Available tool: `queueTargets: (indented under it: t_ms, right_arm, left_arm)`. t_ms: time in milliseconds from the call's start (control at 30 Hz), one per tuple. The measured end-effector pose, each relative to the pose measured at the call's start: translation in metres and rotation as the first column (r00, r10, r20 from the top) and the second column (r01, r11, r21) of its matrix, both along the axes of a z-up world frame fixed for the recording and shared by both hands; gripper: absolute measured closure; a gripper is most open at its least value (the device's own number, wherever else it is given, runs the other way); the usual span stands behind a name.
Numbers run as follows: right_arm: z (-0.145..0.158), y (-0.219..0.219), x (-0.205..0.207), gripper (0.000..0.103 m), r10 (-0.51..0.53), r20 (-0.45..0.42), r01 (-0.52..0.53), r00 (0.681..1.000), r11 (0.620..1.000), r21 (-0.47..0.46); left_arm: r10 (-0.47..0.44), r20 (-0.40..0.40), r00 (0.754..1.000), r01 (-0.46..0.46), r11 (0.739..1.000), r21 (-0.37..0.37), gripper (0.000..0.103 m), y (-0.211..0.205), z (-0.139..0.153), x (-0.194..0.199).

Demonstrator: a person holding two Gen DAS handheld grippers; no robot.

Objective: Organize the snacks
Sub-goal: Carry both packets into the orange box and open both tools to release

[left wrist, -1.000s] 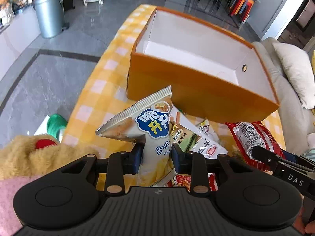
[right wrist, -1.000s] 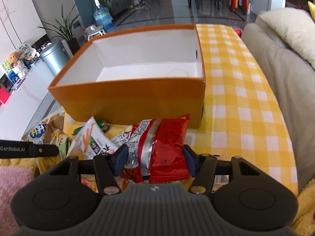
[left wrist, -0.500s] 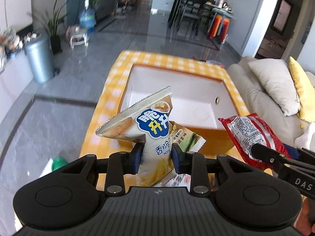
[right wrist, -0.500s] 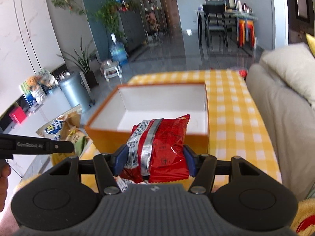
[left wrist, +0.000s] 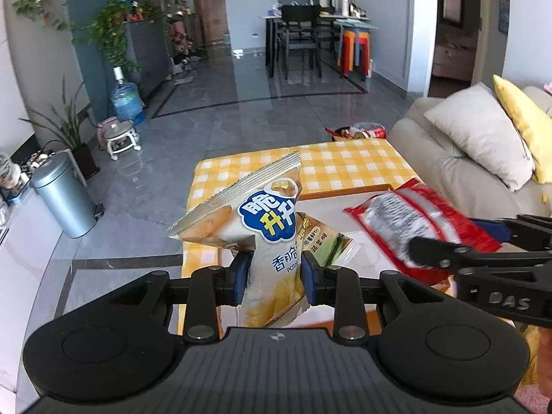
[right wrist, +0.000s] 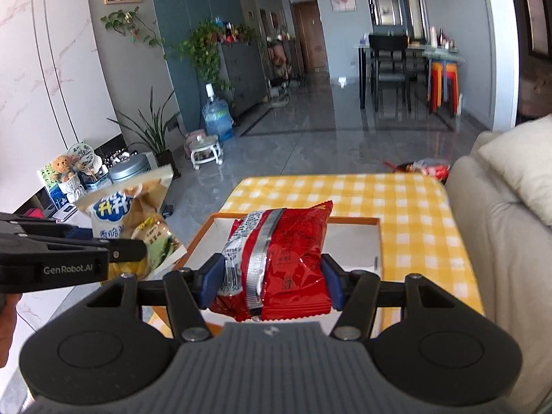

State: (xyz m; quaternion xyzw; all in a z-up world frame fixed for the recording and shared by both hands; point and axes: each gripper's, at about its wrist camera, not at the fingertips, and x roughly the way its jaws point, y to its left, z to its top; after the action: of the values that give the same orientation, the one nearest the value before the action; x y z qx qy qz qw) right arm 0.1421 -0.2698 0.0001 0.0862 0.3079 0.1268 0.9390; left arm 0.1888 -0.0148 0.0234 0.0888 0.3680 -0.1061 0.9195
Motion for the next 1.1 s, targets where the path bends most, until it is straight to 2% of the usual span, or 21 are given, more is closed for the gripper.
queueTargets:
  t_ms: [167,300,400,467,600,700,833,967,1100]
  right_arm:
    - [-0.018,0.011,0.04,0.046,0.01,-0.074,-0.012,0.997,1.0,-0.024]
    - [-0.04,0.023,0.07,0.046,0.033,-0.157,-0.039,0.987,0.999,-0.036]
    - [-0.059,0.029,0.089,0.046,0.044,-0.231,-0.052,0.972,0.998,-0.031]
    - [-0.07,0.032,0.101,0.046,0.049,-0.275,-0.058,0.96,0.998,-0.025]
    - [-0.093,0.036,0.119,0.046,0.056,-0.357,-0.058,0.932,0.998,0.005]
    - [-0.109,0.038,0.131,0.046,0.057,-0.413,-0.057,0.909,0.998,0.013]
    - [-0.128,0.044,0.139,0.046,0.072,-0.471,-0.078,0.879,0.997,0.007]
    - [-0.147,0.046,0.144,0.046,0.076,-0.525,-0.076,0.848,0.997,0.022]
    - [-0.158,0.05,0.147,0.045,0.094,-0.562,-0.086,0.822,0.995,0.041]
  left_arm:
    - [-0.053,-0.092,0.994,0.059,0.997,0.058,0.068,-0.011,-0.017,0.035]
    - [-0.058,-0.192,0.98,0.072,0.995,0.063,0.068,-0.007,-0.034,0.059]
    - [-0.059,-0.221,0.973,0.095,0.983,0.156,0.068,-0.015,-0.049,0.078]
    - [-0.064,-0.244,0.968,0.114,0.974,0.196,0.068,-0.019,-0.06,0.084]
    - [-0.069,-0.329,0.942,0.14,0.97,0.199,0.068,-0.017,-0.082,0.102]
    - [-0.081,-0.366,0.927,0.182,0.951,0.249,0.068,-0.023,-0.097,0.107]
    - [-0.092,-0.428,0.899,0.223,0.937,0.268,0.068,-0.026,-0.118,0.114]
    - [-0.095,-0.466,0.88,0.252,0.924,0.288,0.068,-0.028,-0.131,0.117]
    - [-0.083,-0.49,0.868,0.254,0.922,0.293,0.067,-0.028,-0.138,0.115]
